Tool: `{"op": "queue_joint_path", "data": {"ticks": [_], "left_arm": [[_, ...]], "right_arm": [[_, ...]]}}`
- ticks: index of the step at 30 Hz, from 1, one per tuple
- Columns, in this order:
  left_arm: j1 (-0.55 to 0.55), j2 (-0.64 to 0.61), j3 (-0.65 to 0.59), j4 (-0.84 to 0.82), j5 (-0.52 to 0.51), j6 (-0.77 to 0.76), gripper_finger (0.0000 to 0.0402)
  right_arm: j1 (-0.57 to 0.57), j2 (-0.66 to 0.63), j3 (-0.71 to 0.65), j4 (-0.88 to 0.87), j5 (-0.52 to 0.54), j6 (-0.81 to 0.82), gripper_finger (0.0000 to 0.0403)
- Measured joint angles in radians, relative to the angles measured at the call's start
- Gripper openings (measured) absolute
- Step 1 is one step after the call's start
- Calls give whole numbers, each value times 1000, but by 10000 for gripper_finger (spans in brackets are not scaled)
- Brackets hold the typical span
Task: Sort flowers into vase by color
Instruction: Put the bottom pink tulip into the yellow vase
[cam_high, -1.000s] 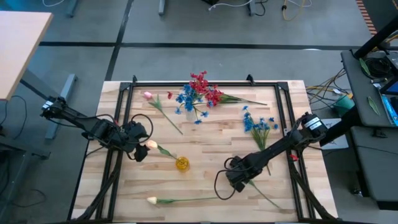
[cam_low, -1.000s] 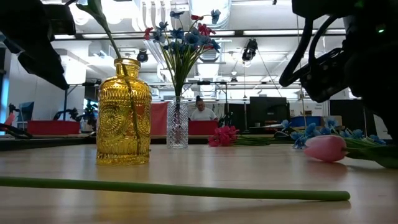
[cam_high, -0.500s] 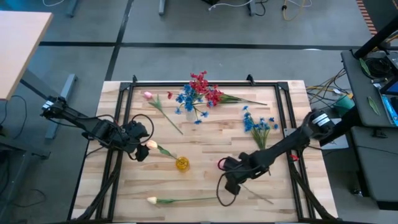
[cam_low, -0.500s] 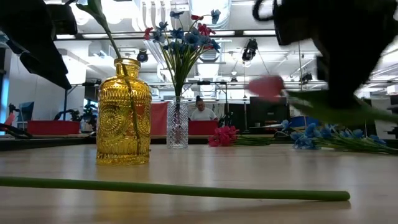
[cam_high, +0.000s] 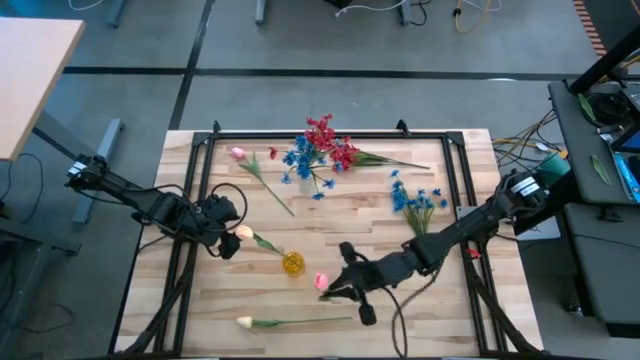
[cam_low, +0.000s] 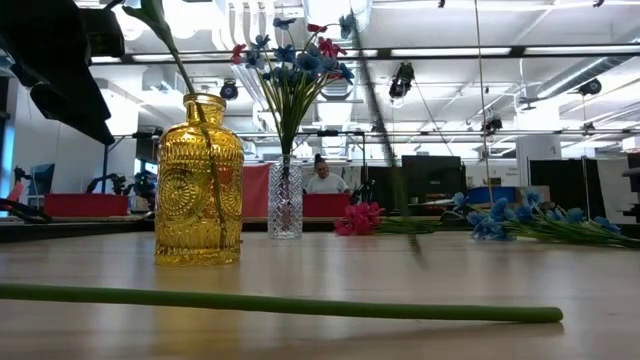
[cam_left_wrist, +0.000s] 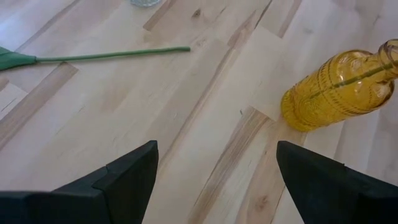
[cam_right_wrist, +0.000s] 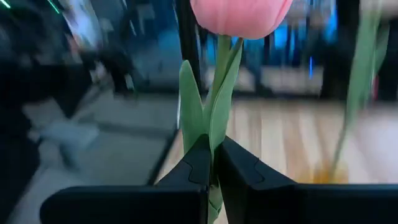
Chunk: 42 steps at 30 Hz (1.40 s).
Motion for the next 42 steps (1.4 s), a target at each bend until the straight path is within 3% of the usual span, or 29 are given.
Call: {"op": "queue_joint_path", "data": {"ticks": [6,14,27,33,38,42], "left_arm": [[0,0,0,0,0,0,310],[0,0,0,1,0,0,310],[0,0,0,4,-26,0,310],[0,0,0,4,-26,0,310],[0,0,0,3,-26,0,310],[0,0,0,3,-26,2,310]], "right_arm": [[-3,8,-1,270,-3,-223,13],[-28,9,-2,347,-4,-284,13],[-38,172,-17,841,-4,-530,13],[-66,146,-17,828,75,-516,13],[-77,56,-16,626,156,-461,13],[-80,4,-16,534,162,-398,13]]}}
